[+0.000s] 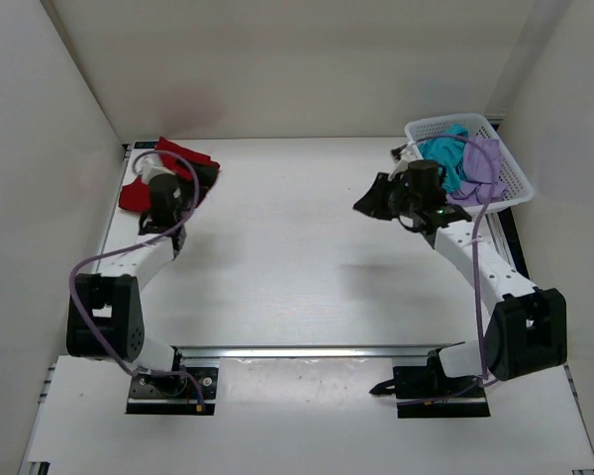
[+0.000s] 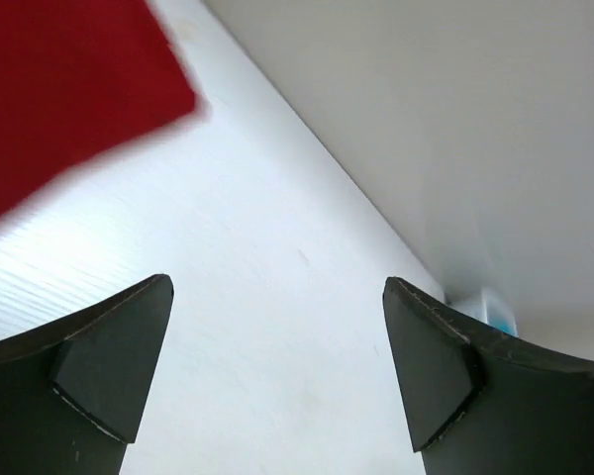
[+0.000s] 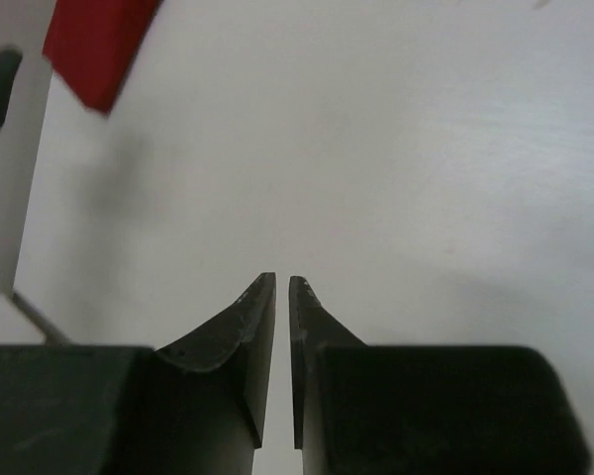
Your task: Fold and stack the t-shirts
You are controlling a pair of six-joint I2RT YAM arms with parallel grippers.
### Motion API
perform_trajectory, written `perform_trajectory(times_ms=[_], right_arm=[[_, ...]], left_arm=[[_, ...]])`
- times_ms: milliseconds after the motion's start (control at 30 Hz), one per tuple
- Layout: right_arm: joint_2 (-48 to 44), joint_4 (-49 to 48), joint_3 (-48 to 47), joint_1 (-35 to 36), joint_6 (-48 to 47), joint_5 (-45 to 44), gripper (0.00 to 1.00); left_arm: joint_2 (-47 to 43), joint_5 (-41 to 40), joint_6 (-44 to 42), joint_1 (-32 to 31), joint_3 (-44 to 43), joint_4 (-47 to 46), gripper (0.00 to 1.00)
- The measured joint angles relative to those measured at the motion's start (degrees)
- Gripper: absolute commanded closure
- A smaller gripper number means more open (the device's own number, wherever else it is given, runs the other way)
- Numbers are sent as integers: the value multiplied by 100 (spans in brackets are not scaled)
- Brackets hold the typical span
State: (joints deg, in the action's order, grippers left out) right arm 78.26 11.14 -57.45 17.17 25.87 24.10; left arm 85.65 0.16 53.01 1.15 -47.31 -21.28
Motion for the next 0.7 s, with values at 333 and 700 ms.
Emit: perform_trajectory(times_ms=[333, 700], right_arm=[[625, 352, -1443, -2393, -339, -295, 88], [2597, 188, -2190, -3405, -96, -647, 58]], left_arm=[[-577, -114, -1045, -4076, 144, -66, 1], [-197, 850, -1569, -5587, 1272, -107, 20]])
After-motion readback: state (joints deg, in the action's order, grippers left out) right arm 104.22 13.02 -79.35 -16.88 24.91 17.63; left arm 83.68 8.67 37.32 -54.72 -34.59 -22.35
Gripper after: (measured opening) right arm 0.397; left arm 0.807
